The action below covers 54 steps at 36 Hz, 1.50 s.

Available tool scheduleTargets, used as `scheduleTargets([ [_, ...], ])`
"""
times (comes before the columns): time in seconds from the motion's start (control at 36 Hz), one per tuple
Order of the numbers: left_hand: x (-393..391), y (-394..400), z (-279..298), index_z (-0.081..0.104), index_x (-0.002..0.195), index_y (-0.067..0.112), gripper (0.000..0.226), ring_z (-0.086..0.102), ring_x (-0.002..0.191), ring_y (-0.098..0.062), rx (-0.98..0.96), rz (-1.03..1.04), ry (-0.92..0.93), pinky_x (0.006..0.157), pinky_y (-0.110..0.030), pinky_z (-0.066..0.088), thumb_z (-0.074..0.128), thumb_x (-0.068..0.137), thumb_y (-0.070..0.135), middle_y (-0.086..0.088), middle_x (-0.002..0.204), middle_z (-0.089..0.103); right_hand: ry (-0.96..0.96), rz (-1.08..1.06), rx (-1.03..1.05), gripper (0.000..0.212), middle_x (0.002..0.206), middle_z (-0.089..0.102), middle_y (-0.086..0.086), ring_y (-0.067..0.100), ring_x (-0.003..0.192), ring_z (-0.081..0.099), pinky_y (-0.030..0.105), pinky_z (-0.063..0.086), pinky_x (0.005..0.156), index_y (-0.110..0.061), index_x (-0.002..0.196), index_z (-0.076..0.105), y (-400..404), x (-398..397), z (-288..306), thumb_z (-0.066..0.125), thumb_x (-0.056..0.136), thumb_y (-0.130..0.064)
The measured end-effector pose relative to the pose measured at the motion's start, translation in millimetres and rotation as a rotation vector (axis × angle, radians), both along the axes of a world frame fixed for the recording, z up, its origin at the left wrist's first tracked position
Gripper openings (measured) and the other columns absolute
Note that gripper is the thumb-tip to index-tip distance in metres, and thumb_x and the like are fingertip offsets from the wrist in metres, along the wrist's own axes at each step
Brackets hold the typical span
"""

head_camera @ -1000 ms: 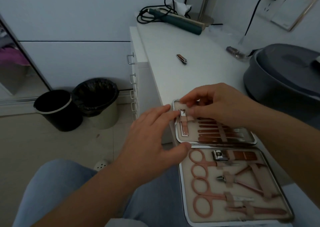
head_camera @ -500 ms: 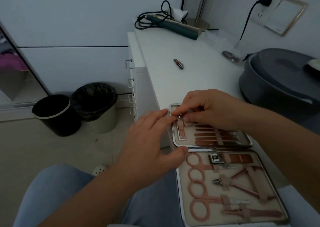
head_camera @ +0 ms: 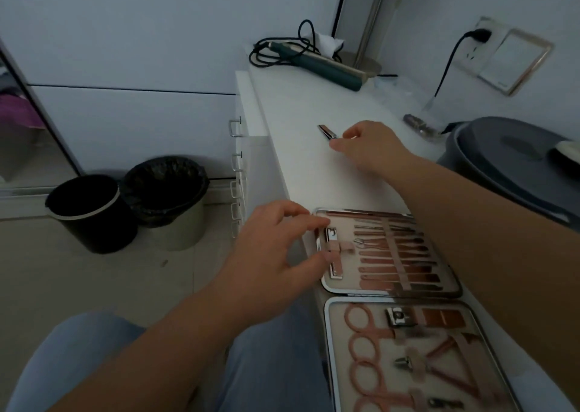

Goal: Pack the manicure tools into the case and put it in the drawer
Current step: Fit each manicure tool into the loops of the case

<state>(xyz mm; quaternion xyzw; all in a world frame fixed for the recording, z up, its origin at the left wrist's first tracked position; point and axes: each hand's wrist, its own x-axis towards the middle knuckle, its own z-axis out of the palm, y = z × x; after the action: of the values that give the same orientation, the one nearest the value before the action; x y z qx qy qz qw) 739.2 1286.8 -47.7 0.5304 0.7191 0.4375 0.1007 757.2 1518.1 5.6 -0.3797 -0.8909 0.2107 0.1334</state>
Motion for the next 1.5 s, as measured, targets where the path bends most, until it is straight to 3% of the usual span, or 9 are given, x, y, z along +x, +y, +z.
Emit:
scheduleTargets([
  [0.06,0,0,-3,0.058,0.114,0.034,0.052,0.038,0.109,0.000,0.004,-0.005,-0.029,0.094,-0.010,0.028,0.044,0.070,0.058,0.019,0.106,0.042,-0.004,-0.046,0.015,0.052,0.112,0.063,0.019,0.032,0.096,0.061,0.041,0.047,0.085,0.000,0.109,0.061,4,-10,-3,0.057,0.083,-0.044],
  [0.17,5,1,-9,0.057,0.113,0.034,0.049,0.040,0.113,-0.001,0.024,-0.008,-0.126,0.099,-0.022,0.034,0.045,0.071,0.055,0.015,0.114,0.042,-0.027,-0.088,0.046,0.052,0.089,0.068,0.013,0.019,0.065,0.055,0.029,0.043,0.061,-0.002,0.100,0.066,7,-21,-7,0.052,0.083,-0.049],
  [0.25,8,2,-12,0.058,0.114,0.032,0.049,0.042,0.112,0.001,0.056,0.004,-0.152,0.098,-0.014,0.032,0.045,0.071,0.053,0.021,0.116,0.039,-0.040,-0.105,0.089,0.028,0.079,0.059,0.000,0.010,0.060,0.048,0.028,0.041,0.057,-0.016,0.085,0.065,9,-22,-11,0.053,0.084,-0.043],
  [0.36,9,2,-13,0.058,0.113,0.034,0.050,0.041,0.111,0.005,0.052,0.023,-0.167,0.093,-0.007,0.031,0.045,0.069,0.054,0.025,0.117,0.037,-0.005,-0.090,0.089,0.014,0.086,0.058,-0.002,0.008,0.065,0.047,0.023,0.038,0.054,-0.021,0.090,0.064,8,-17,-7,0.056,0.085,-0.031],
  [0.47,11,4,-11,0.060,0.104,0.038,0.043,0.044,0.106,0.006,0.061,0.056,-0.215,0.087,-0.006,0.034,0.053,0.065,0.055,0.026,0.111,0.040,0.157,-0.073,-0.082,0.005,0.088,0.065,0.003,0.017,0.079,0.061,0.031,0.054,0.070,-0.021,0.082,0.061,0,1,5,0.061,0.082,-0.026],
  [0.67,16,12,-7,0.059,0.086,0.040,0.035,0.046,0.096,0.010,0.054,0.113,-0.292,0.073,0.005,0.030,0.069,0.055,0.052,0.025,0.101,0.043,0.430,0.048,-0.347,0.007,0.083,0.065,-0.004,0.007,0.069,0.058,0.021,0.050,0.060,-0.028,0.084,0.066,-37,57,24,0.063,0.083,-0.022],
  [0.83,16,12,-6,0.059,0.085,0.039,0.031,0.046,0.093,0.013,0.078,0.091,-0.314,0.073,0.004,0.029,0.076,0.059,0.035,0.020,0.102,0.045,0.339,0.148,-0.420,0.013,0.065,0.062,-0.006,0.005,0.057,0.054,0.016,0.049,0.055,-0.029,0.087,0.072,-63,93,21,0.063,0.083,-0.021],
  [1.06,14,10,-4,0.057,0.085,0.044,0.034,0.044,0.097,0.014,0.053,0.076,-0.253,0.078,0.004,0.028,0.075,0.056,0.041,0.022,0.101,0.044,0.239,0.179,-0.366,0.007,0.048,0.059,-0.012,0.001,0.044,0.048,0.010,0.044,0.047,-0.023,0.084,0.066,-69,100,21,0.068,0.078,-0.022],
  [1.5,16,8,-10,0.054,0.091,0.049,0.037,0.044,0.101,0.011,0.098,0.083,-0.248,0.083,0.000,0.032,0.071,0.059,0.048,0.020,0.107,0.043,-0.013,0.350,-0.234,0.013,0.078,0.061,-0.016,-0.013,0.060,0.055,0.003,0.038,0.053,-0.036,0.095,0.064,-63,86,24,0.057,0.087,-0.028],
])
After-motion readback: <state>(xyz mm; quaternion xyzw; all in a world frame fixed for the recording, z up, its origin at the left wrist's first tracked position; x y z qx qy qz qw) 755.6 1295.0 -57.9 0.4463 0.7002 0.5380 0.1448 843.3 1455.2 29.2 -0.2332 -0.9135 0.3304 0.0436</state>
